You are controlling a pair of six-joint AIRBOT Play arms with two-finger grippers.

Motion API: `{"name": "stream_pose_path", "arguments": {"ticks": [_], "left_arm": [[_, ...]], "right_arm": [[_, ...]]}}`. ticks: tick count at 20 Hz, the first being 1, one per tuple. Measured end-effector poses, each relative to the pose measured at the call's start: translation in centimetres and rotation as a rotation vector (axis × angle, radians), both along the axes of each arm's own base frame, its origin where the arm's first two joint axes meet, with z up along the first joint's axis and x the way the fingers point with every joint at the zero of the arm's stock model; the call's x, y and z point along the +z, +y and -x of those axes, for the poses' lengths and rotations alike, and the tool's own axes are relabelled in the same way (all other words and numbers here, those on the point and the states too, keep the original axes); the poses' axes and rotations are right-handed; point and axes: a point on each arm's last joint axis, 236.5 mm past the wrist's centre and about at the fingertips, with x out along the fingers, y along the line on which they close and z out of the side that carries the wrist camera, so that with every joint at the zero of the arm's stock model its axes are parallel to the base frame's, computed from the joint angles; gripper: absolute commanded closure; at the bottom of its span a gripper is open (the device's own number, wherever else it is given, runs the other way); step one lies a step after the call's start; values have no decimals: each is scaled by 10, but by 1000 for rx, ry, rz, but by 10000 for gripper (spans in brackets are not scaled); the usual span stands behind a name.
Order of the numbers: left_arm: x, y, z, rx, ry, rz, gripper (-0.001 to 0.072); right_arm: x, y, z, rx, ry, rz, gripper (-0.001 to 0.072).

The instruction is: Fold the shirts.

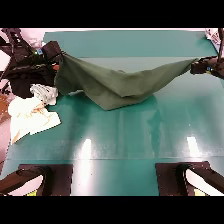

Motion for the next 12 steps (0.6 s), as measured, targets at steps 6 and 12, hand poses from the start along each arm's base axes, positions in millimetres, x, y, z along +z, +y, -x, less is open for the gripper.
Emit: {"name": "stream_pose_path", "arguments": {"ticks": [6,12], "left_arm": [[6,1,-13,20,-46,15,684],[3,-4,-24,42,-45,77,684]], "right_arm": [[31,0,-15,2,22,8,690],[68,29,-45,54,43,-3,690]]}}
